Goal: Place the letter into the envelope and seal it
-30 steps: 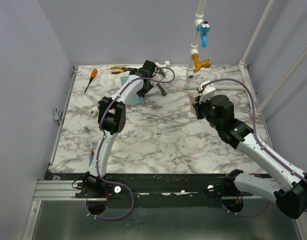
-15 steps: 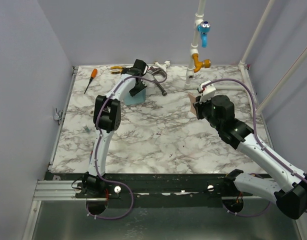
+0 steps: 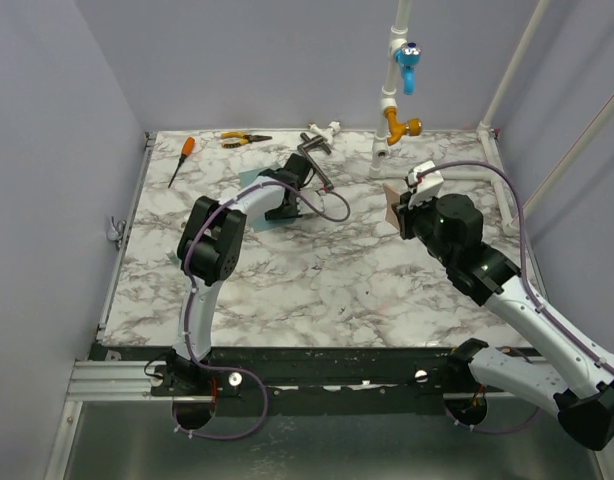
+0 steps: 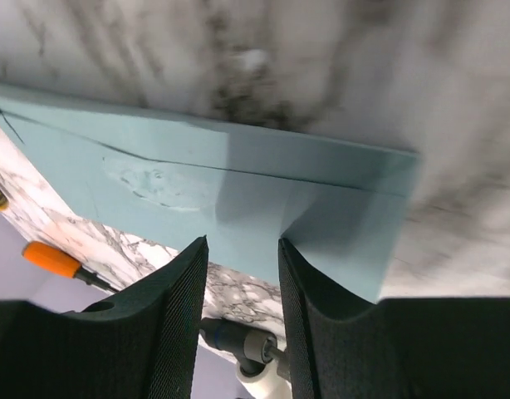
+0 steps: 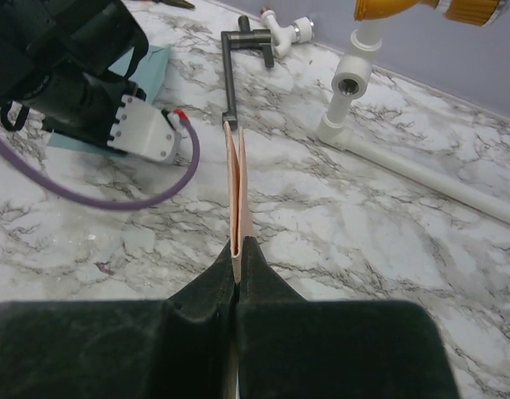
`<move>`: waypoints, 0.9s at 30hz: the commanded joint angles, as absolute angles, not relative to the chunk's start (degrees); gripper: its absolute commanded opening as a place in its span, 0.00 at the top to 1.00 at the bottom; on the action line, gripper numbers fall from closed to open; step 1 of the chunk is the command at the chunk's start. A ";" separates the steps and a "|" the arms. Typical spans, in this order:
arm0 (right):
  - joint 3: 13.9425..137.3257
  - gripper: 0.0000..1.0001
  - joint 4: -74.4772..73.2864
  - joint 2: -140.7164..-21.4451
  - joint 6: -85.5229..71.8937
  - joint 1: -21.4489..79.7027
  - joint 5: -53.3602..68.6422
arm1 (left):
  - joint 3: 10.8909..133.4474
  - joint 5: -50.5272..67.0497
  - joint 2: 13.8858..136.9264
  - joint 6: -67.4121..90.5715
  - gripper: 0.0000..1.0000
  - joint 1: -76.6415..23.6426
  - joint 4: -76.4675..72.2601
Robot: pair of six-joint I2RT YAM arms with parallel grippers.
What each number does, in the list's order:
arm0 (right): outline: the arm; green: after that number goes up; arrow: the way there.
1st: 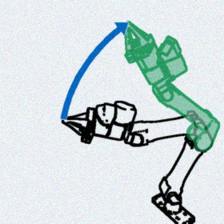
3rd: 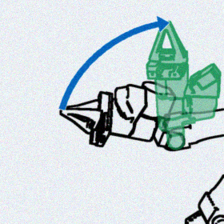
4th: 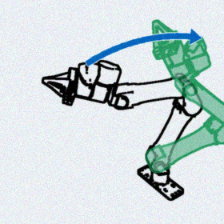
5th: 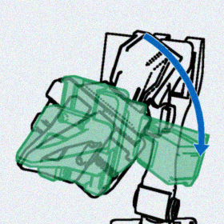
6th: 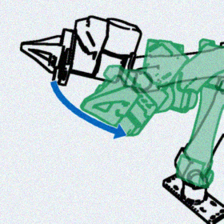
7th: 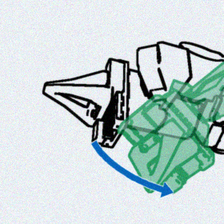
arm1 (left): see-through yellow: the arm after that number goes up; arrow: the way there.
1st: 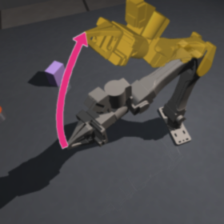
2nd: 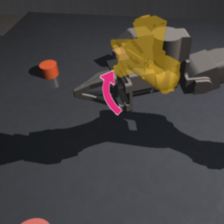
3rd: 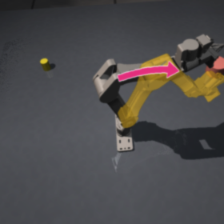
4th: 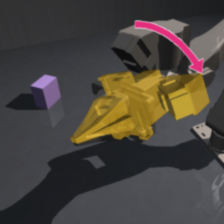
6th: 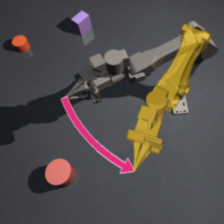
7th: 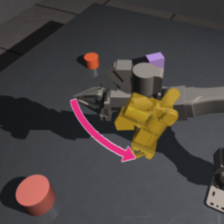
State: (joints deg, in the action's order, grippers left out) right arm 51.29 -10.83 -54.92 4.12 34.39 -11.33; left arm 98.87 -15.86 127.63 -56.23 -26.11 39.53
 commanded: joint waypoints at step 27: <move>52.32 0.99 -14.59 -46.99 1.93 34.19 -10.32 | 125.67 -7.82 127.50 5.35 0.01 -29.50 48.97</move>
State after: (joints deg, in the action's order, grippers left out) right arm 51.31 -13.32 -47.35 2.37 34.39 -11.03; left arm 123.46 -5.74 121.62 -16.64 -33.08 45.32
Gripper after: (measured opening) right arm 0.008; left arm 0.985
